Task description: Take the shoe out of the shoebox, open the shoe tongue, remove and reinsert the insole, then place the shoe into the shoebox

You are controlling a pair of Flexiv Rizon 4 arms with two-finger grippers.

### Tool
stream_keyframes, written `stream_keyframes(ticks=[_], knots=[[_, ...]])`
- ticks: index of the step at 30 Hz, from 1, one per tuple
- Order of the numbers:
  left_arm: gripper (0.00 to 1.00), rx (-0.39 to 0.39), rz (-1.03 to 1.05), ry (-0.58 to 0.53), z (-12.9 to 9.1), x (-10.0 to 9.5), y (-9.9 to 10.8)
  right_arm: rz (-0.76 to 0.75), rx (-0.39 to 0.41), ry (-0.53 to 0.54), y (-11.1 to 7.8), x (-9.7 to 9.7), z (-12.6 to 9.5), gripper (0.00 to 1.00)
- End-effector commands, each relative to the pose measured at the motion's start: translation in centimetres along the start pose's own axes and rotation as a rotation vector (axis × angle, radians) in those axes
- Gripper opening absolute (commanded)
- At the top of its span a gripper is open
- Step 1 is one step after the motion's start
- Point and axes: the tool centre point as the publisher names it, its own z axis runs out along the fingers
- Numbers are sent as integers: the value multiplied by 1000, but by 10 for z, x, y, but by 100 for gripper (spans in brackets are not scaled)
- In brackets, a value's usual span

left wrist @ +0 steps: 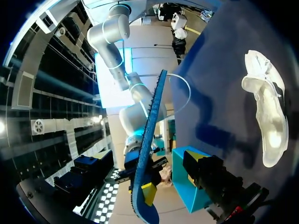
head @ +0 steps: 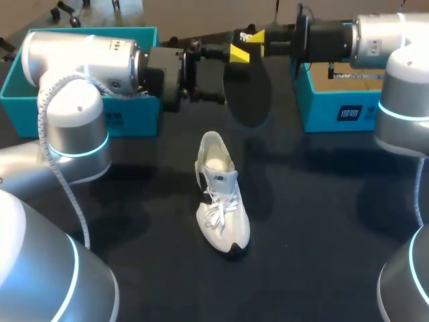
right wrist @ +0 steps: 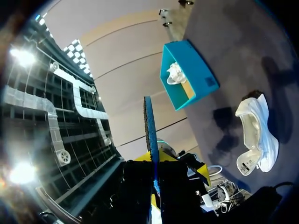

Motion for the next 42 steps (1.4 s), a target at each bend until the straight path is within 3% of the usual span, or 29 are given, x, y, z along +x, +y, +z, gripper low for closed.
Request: stream_keyframes(ticks=[1,3,5,6,8,11,12,14,15,17,27,28,29,34,42], knots=[[100,8,-7,-5,-2,1,-4,0,-16,11,-5,-3,3,0],[98,11,-10,-4,-2,1,-5,1,-18,13,-4,-3,3,0],[80,11,-11,-2,-3,2,-5,2,-17,13,-4,-3,2,0],[75,11,-12,-1,-3,2,-5,2,-17,13,-3,-3,2,0],[53,8,-14,1,-4,3,-4,3,-16,11,-3,-3,1,0],[40,7,-17,-1,-5,3,-3,5,-12,10,-2,-3,1,0],[29,7,-17,-1,-5,3,-3,5,-10,10,-2,-3,1,0],[18,9,-19,-2,-5,3,-3,7,-8,10,-2,-4,1,0],[6,7,-21,0,-5,3,-3,9,-6,10,-1,-4,1,0],[0,6,-21,0,-4,2,-3,9,-4,11,-1,-4,2,0],[0,22,-37,-7,-3,-1,-3,-4,-15,31,-4,-8,8,0],[0,27,-41,-13,-4,-1,-3,-9,-21,29,-5,-8,7,44],[0,31,-45,-14,-6,-2,-4,-19,-34,25,-6,-8,5,100],[0,50,-62,-28,-14,-4,-5,-90,-49,-37,-10,-6,-5,100],[0,58,-75,-36,-31,-3,-3,-199,-8,-148,-21,-7,-18,100]])
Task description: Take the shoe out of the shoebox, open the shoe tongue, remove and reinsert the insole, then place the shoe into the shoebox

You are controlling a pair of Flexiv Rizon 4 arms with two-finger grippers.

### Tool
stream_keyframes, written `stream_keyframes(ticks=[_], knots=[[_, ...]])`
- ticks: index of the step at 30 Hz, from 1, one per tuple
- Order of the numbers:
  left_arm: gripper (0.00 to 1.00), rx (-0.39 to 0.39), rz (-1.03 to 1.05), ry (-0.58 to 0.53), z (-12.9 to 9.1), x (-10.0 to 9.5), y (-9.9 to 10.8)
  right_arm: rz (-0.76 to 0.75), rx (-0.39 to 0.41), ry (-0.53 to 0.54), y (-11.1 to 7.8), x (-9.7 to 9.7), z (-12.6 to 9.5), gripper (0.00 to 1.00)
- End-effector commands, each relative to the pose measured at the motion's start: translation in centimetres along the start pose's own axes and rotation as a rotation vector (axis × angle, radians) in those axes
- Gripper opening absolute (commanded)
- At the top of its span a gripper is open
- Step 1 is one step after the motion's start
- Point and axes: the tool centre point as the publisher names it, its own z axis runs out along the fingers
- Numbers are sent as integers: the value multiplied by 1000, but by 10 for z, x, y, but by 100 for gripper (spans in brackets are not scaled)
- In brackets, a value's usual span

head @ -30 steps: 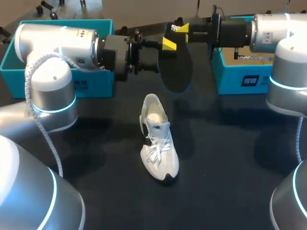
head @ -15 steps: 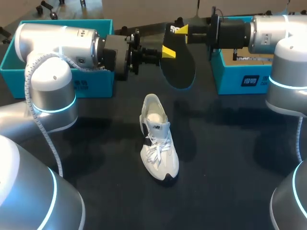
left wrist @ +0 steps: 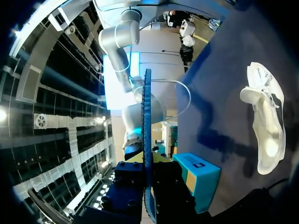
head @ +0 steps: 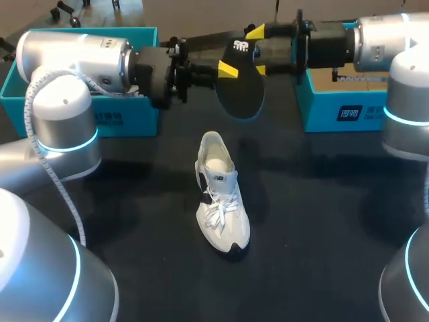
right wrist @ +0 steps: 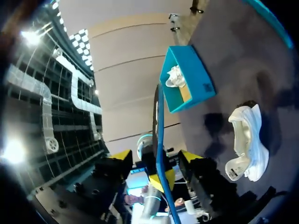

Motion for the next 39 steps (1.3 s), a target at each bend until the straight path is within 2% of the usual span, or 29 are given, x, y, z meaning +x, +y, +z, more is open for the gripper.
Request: stream_keyframes(ticks=[1,6,17,28,39], knots=[[0,7,-3,-6,-13,-2,1,-61,17,-62,-4,5,-14,100],[0,-1,-12,-21,-22,-9,5,-172,15,-85,-14,5,-20,100],[0,-10,-5,-52,-39,-20,5,-262,-21,-39,-36,-10,-30,100],[0,2,9,-56,-48,-20,-1,-365,6,-16,-50,-21,-39,100],[0,20,16,-35,-47,-14,-4,-379,43,-26,-61,-30,-57,100]])
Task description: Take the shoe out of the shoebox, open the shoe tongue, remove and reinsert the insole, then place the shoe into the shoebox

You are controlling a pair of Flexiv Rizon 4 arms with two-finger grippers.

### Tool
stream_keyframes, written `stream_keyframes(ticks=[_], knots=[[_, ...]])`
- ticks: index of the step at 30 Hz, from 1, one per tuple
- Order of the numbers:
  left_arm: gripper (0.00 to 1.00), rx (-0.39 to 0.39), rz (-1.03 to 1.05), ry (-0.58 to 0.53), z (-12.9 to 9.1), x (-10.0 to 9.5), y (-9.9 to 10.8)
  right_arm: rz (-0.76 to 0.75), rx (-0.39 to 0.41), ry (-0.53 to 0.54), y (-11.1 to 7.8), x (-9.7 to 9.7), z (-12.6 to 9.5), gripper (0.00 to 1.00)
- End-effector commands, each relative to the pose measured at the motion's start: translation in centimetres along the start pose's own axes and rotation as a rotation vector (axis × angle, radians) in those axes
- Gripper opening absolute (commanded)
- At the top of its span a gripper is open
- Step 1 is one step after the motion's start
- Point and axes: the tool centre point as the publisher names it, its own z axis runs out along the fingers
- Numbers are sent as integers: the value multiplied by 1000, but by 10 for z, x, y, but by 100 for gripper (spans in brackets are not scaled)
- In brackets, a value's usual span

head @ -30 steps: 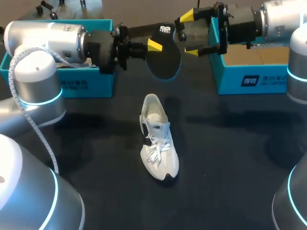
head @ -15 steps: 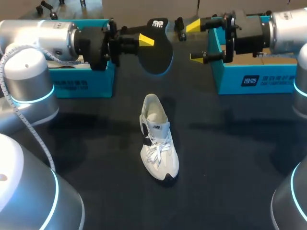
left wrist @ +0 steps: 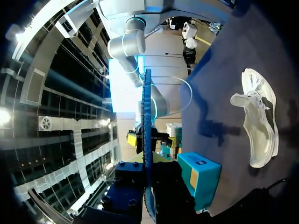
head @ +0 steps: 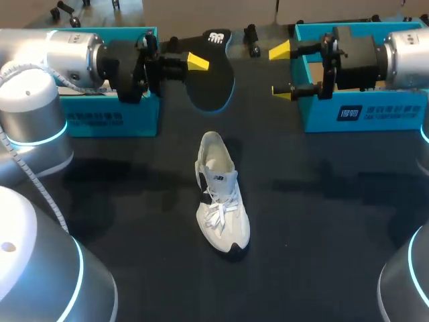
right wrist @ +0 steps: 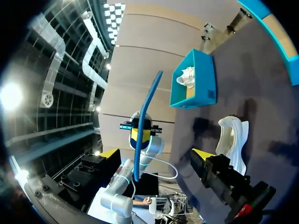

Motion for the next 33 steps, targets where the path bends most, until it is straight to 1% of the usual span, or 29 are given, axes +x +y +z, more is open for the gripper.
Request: stream_keyframes(ticks=[1,2,26,30,33], knots=[[0,-2,0,7,3,1,2,0,1,-8,-4,0,-13,100],[0,-4,-1,7,4,1,2,0,-11,-18,-5,1,-14,100],[0,-4,-1,7,4,1,2,-3,-6,-12,-6,-1,-16,100],[0,11,33,-21,1,-11,-8,-11,14,7,-13,-5,-22,100],[0,20,53,-37,0,-16,-14,1,23,6,-17,-9,-24,100]])
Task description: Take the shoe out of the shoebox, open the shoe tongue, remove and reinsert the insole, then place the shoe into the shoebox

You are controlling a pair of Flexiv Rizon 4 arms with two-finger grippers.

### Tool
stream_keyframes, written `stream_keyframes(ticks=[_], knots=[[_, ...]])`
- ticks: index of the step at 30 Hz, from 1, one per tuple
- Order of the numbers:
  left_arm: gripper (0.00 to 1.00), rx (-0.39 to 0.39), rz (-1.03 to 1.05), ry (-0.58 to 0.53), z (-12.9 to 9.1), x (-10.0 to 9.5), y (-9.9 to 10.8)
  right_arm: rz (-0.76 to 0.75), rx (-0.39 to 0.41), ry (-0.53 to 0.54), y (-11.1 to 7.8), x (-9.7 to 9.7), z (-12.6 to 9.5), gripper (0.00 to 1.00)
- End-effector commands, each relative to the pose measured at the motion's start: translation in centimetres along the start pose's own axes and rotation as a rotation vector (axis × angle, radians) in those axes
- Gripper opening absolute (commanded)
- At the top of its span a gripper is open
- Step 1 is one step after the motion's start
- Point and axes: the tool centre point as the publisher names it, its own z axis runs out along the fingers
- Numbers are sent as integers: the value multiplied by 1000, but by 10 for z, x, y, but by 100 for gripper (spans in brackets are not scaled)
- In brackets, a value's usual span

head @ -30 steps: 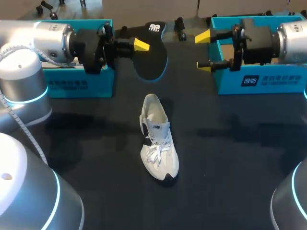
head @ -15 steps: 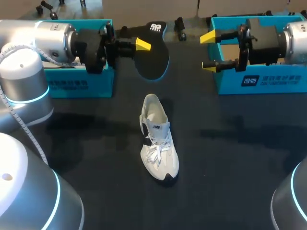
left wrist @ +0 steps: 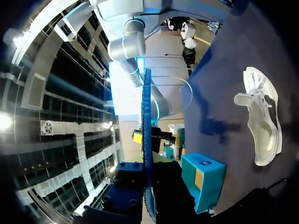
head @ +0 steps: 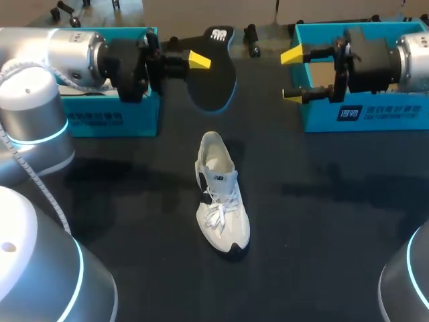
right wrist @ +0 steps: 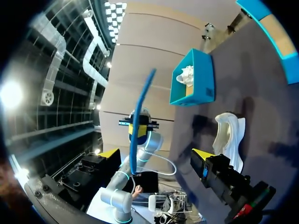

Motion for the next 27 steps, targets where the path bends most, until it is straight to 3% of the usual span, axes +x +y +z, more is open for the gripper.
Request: stream_keyframes(ticks=[1,10,15,24,27], knots=[[0,-2,8,-11,-4,-4,-8,13,1,3,-5,-5,-7,100],[0,-14,-9,5,-7,6,-21,20,-14,4,-7,-6,-16,100],[0,17,-89,26,-7,1,-32,20,-14,4,-7,-6,-16,100],[0,76,-681,176,-15,-12,-41,20,-14,4,-7,-6,-16,100],[0,56,-817,249,-18,-9,-44,20,-14,4,-7,-6,-16,100]])
